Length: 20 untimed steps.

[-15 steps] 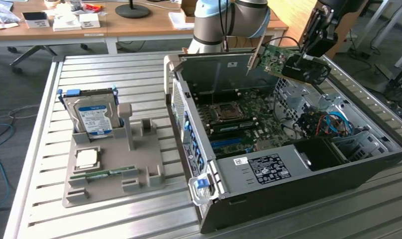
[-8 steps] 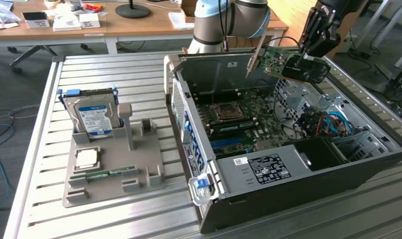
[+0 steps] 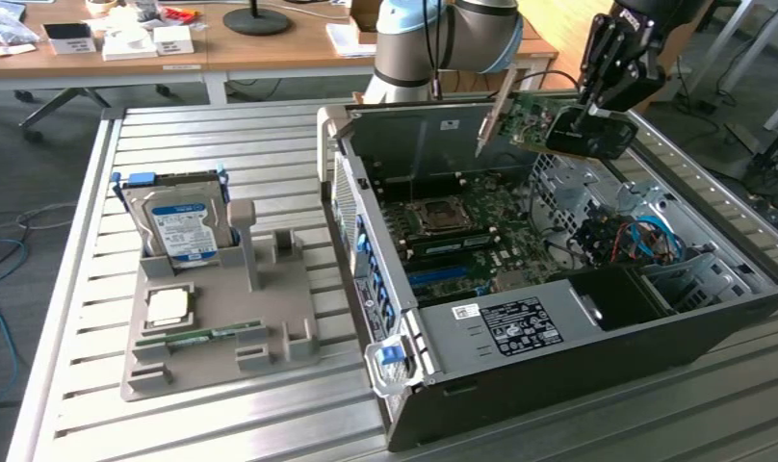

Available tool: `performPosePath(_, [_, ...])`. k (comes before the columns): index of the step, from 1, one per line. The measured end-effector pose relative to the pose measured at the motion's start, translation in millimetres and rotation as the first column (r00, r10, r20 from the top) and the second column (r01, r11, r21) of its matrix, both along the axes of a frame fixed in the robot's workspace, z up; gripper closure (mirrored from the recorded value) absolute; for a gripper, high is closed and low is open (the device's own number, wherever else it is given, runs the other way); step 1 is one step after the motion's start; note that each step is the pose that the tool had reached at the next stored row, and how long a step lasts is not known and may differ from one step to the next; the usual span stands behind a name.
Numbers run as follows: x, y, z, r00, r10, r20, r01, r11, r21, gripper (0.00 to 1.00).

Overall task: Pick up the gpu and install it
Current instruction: 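Insert the gpu into the slot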

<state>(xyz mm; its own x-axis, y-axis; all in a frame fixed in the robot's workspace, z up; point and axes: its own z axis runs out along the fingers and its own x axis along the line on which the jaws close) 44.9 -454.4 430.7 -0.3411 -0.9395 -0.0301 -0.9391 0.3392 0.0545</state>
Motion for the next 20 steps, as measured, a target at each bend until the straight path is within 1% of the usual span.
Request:
performPosePath(2, [0.0,0.0,-0.1,0.9995,0.032,0.0000,-0.032,0.9995,0.0000,0.73])
performPosePath(5, [0.0,0.0,-0.2,0.9967,0.081,0.0000,-0.081,0.9967,0.0000,0.73])
performPosePath(8, [0.0,0.0,-0.4,0.9918,0.127,0.0000,-0.127,0.9918,0.0000,0.73])
performPosePath(12, [0.0,0.0,-0.5,0.9831,0.183,0.0000,-0.183,0.9831,0.0000,0.73])
performPosePath(14, [0.0,0.0,-0.5,0.9809,0.195,0.0000,-0.195,0.9809,0.0000,0.73])
performPosePath(18, [0.0,0.0,-0.6,0.9807,0.195,0.0007,-0.195,0.9807,-0.0002,0.73])
performPosePath(19, [-0.3,0.0,-0.7,0.9807,0.196,0.0032,-0.196,0.9807,-0.0006,0.73])
performPosePath(20, [-0.8,0.1,-0.9,0.9805,0.196,0.0070,-0.196,0.9806,-0.0014,0.73])
